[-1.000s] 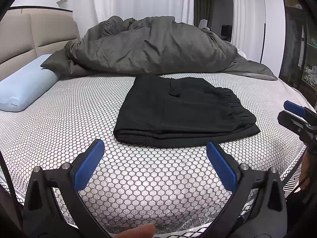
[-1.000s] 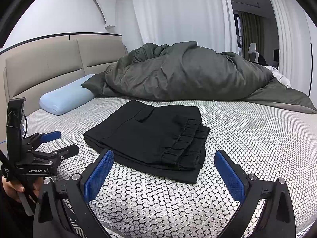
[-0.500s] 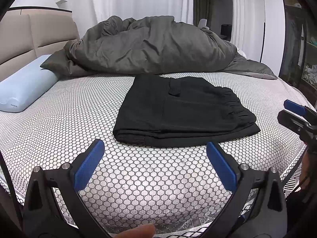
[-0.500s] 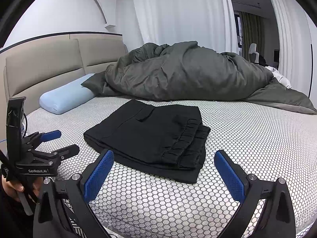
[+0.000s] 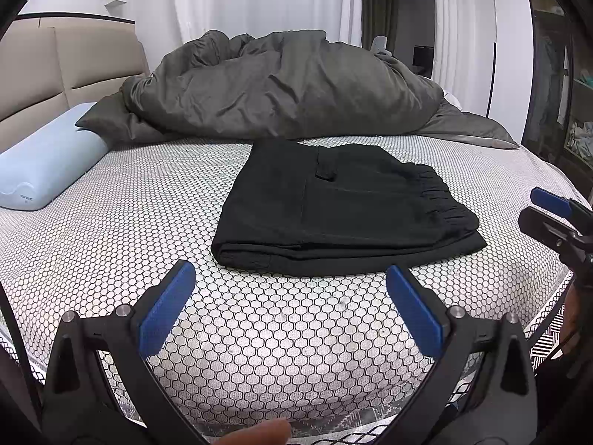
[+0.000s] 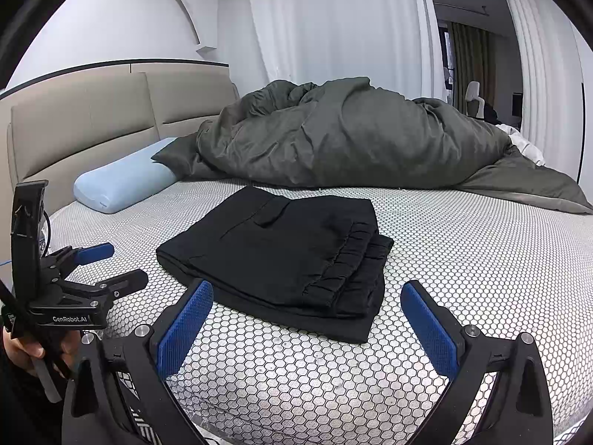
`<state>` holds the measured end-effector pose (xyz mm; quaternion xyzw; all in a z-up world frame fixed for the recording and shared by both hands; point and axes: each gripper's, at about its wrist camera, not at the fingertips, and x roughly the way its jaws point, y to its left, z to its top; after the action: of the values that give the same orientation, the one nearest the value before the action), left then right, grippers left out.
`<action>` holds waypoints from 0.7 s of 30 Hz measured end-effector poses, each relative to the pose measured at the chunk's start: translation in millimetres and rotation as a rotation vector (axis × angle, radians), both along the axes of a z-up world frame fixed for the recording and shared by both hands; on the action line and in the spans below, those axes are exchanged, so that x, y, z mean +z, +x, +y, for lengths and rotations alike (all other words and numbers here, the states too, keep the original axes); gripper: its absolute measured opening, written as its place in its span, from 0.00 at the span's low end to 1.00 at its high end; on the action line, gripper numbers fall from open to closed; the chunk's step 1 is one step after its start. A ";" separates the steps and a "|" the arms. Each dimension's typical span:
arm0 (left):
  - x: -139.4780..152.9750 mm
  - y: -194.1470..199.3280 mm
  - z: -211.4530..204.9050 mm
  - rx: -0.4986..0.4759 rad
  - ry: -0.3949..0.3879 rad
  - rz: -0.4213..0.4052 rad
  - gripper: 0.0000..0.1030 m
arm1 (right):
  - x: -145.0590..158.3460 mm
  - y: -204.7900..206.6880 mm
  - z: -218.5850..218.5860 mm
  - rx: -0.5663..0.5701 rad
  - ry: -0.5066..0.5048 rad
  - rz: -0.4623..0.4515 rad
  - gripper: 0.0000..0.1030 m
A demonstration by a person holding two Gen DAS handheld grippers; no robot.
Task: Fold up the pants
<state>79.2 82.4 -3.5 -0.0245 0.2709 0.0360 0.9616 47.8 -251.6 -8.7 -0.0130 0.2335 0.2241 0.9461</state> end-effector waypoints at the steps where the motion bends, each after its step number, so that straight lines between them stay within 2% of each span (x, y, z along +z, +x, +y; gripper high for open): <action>1: -0.1 0.0 0.2 0.000 -0.001 0.000 0.99 | 0.0 0.0 0.3 0.001 -0.001 0.001 1.00; 21: 1.8 -1.8 1.9 0.002 -0.004 -0.012 0.99 | -0.8 0.9 -1.5 0.003 -0.003 0.003 1.00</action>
<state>77.4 84.3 -1.7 -0.0268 0.2654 0.0361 0.9631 48.7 -253.1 -9.5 -0.0146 0.2352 0.2250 0.9454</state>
